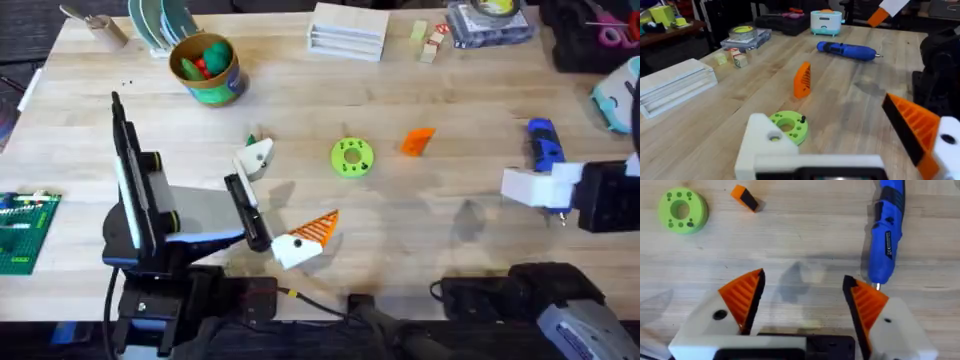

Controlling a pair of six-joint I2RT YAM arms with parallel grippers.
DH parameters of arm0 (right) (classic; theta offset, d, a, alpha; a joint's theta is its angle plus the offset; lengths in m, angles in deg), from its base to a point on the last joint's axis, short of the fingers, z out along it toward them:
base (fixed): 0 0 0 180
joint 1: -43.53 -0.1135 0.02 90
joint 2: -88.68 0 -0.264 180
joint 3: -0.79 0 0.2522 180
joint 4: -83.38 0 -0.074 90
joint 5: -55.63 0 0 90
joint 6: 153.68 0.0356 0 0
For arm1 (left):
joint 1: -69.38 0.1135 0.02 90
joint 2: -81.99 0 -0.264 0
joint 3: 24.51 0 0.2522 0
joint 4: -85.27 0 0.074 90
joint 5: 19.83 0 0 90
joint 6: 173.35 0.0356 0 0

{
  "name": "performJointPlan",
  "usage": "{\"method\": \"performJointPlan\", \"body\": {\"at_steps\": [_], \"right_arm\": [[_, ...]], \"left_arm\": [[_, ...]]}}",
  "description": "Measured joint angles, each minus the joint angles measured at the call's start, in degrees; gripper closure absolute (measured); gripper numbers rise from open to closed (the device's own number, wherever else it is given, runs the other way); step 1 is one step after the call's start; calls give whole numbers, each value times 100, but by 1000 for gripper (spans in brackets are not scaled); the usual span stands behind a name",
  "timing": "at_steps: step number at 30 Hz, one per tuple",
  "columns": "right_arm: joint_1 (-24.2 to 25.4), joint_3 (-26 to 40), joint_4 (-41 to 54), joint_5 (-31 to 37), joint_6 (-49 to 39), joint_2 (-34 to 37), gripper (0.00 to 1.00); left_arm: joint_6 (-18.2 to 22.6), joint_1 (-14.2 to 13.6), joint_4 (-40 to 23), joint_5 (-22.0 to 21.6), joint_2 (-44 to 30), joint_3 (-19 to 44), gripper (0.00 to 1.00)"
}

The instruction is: Pick up the gripper from the table and insert it into the empty holder that is missing its gripper. Then pick up a screw, insert it into the mounting hole, and use the screwdriver to tighten it. Finally, clean up the table by picking up the vegetable and placing it into the bucket.

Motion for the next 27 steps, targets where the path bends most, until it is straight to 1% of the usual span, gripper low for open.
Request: {"method": "performJointPlan", "body": {"at_steps": [11, 16, 22, 27], "right_arm": [[0, 0, -8, -13, 0, 1, 10], [0, 0, -26, -194, 0, 2, 10], [0, 0, -73, -260, 0, 2, 9], [0, 0, -631, -441, 2, 0, 10]], "left_arm": [[0, 0, 0, 37, 0, 0, 9], [0, 0, 0, 37, 2, 0, 8], [0, 0, 0, 37, 0, -2, 8], [0, 0, 0, 37, 2, -2, 8]]}}
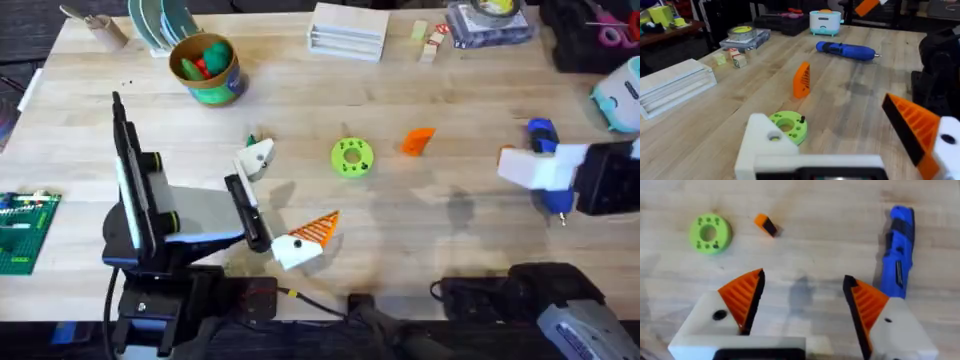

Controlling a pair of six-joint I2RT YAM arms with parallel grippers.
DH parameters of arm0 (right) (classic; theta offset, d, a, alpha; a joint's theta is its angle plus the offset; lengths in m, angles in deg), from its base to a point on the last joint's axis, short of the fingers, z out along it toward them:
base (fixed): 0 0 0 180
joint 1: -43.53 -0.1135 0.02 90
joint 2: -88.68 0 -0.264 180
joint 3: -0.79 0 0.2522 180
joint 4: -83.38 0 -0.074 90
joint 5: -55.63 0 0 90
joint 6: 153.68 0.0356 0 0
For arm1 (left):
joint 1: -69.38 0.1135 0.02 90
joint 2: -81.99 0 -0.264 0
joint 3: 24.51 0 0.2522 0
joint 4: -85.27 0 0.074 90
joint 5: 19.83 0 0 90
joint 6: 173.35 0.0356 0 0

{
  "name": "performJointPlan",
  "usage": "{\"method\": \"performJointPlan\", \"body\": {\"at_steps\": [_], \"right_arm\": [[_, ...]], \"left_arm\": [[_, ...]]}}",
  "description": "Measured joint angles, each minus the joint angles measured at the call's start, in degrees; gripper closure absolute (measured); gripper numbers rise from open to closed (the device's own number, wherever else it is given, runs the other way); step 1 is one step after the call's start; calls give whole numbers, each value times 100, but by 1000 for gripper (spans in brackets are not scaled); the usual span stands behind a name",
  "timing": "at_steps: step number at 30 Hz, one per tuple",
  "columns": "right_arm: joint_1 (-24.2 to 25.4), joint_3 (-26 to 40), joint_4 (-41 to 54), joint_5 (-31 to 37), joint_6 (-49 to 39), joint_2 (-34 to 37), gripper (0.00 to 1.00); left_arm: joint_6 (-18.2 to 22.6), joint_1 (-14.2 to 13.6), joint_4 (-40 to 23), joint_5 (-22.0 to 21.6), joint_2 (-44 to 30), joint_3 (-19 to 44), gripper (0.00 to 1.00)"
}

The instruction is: Pick up the gripper from the table and insert it into the empty holder that is missing its gripper. Then pick up a screw, insert it into the mounting hole, and use the screwdriver to tighten it. Finally, clean up the table by picking up the vegetable and placing it into the bucket.

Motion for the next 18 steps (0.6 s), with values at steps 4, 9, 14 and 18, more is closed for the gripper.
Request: {"method": "performJointPlan", "body": {"at_steps": [4, 9, 14, 18], "right_arm": [[0, 0, -467, -167, -2, 2, 9], [0, 2, -662, -315, -2, 184, 7], [0, 4, -796, -520, 162, 747, 8], [-119, 4, -750, -591, 473, 1610, 7]], "left_arm": [[0, 0, 0, 0, 0, 2, 8], [0, 0, 0, 0, -2, 0, 8], [0, 0, 0, 0, 0, 0, 7], [0, 0, 0, 0, -2, 0, 7]]}}
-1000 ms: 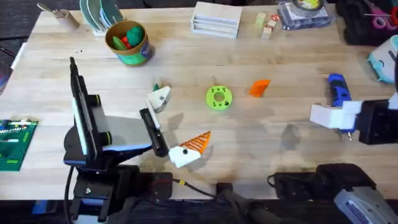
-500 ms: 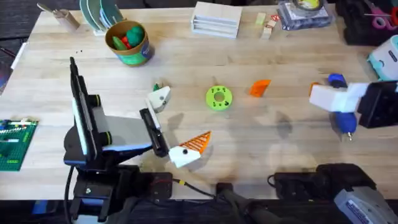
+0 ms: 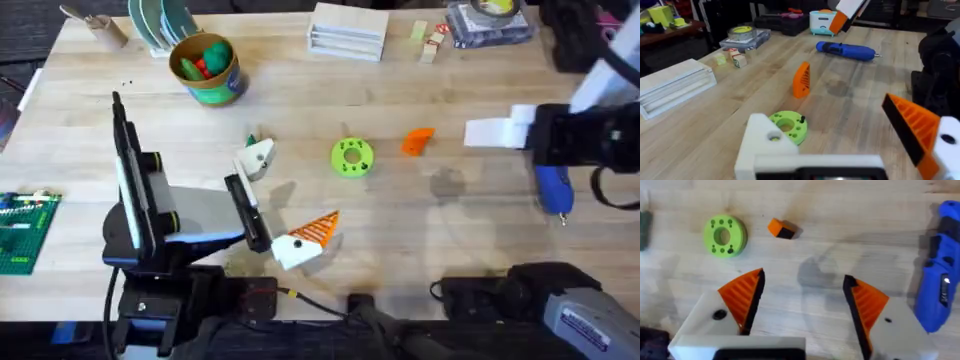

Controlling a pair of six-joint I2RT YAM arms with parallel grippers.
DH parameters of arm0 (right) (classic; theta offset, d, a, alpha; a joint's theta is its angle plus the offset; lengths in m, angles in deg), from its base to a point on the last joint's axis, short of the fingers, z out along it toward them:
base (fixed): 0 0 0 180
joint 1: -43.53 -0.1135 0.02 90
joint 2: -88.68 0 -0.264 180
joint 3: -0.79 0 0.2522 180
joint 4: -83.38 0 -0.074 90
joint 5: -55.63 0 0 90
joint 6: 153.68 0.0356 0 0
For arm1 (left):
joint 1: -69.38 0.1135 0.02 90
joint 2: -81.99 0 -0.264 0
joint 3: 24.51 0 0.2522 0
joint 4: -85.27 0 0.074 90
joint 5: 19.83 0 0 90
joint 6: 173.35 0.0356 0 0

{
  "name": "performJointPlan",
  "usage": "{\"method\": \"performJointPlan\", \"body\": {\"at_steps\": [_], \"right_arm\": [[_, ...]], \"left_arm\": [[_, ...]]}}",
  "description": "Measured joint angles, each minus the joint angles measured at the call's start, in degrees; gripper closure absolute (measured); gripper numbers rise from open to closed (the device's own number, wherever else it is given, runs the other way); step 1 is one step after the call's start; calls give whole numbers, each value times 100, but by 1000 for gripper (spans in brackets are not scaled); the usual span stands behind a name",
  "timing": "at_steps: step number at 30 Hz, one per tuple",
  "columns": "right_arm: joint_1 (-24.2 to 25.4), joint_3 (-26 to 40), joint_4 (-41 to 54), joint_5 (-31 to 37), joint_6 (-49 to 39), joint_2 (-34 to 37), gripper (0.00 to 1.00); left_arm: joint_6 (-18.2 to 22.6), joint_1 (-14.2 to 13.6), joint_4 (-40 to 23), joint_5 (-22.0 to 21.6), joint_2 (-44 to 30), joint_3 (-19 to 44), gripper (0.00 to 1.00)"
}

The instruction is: Pick up the gripper from the table and insert it into the empty holder that is missing its gripper. Then pick up a screw, insert it into the mounting hole, and use the screwdriver to tighten it. Finally, clean up the table by picking up the vegetable and placing it into the bucket.

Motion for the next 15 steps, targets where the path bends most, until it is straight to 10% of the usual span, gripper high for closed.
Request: {"method": "performJointPlan", "body": {"at_steps": [15], "right_arm": [[-1246, 0, -1262, 761, -1337, 1744, 7]], "left_arm": [[0, 0, 0, 2, 2, 0, 8]]}}
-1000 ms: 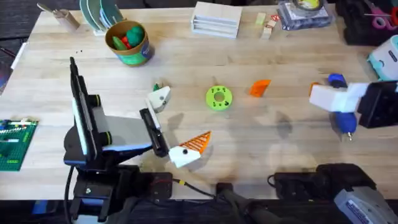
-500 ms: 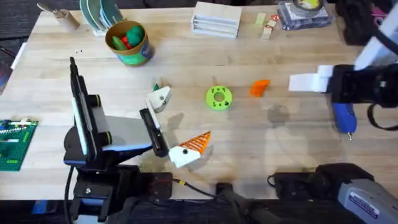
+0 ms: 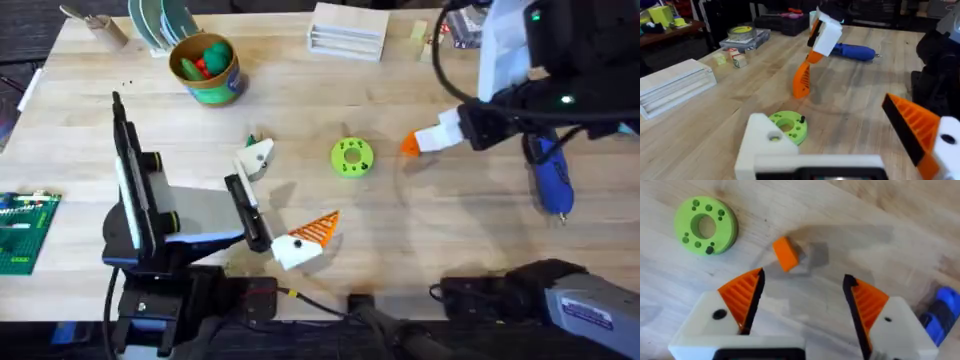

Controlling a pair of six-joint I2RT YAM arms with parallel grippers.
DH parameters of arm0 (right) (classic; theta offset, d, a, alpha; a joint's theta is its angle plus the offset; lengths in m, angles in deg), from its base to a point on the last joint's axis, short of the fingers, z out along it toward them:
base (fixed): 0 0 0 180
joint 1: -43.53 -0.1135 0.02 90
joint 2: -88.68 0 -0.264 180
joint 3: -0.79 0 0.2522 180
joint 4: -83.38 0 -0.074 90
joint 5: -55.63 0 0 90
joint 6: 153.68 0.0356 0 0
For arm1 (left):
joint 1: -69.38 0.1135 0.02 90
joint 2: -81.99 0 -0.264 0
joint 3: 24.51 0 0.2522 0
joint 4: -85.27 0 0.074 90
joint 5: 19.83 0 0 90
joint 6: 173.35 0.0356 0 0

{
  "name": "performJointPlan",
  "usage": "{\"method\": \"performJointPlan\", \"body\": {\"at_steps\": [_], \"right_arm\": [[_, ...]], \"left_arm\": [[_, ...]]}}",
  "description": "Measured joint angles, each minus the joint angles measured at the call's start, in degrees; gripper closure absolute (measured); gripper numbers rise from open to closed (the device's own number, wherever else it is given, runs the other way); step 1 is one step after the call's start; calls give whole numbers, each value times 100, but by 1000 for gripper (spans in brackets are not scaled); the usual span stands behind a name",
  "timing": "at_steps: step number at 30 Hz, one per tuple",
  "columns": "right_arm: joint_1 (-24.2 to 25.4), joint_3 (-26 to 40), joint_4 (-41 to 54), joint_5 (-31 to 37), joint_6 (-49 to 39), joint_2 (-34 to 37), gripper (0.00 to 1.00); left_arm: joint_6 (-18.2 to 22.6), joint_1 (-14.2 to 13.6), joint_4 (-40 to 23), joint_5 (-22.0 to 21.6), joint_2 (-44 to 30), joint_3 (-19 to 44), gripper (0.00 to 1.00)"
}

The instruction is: Pick up the gripper from the table and insert it into the empty holder that is missing its gripper. Then pick up a screw, insert it into the mounting hole, and use the screwdriver to tighten it. Finally, clean up the table by picking up the vegetable and placing it into the bucket.

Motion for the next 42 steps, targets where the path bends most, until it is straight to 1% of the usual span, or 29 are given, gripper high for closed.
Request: {"method": "performJointPlan", "body": {"at_steps": [5, 11, 15, 19, 22, 23, 24, 33, 36, 42], "right_arm": [[-26, 0, -323, 17, -441, 398, 7], [-26, 0, -329, -75, -1409, 753, 7], [-26, 0, -347, -95, -1876, 993, 7], [-28, 0, -459, -122, -2098, 1205, 58], [-34, 0, -535, -273, -2173, 1309, 141], [-40, -1, -552, -336, -2187, 1329, 184], [-67, 0, -570, -483, -2209, 1352, 285], [-89, 0, -572, -613, -2260, 1352, 586], [-89, 0, -572, -628, -2276, 1352, 713], [-87, 0, -585, -628, -2277, 1352, 889]], "left_arm": [[0, 0, 0, 0, -2, 2, 8], [0, 0, 0, 17, -2, 0, 9], [0, 0, 0, 37, -2, 0, 8], [0, 0, 0, 42, -2, 2, 8], [0, 0, 0, 42, -2, 2, 8], [0, 0, 0, 42, -1, 2, 8], [0, 0, 0, 42, -1, 0, 8], [0, 0, 0, 59, -2, 2, 8], [0, 0, 0, 59, 0, 0, 9], [0, 0, 0, 59, -1, 1, 8]]}}
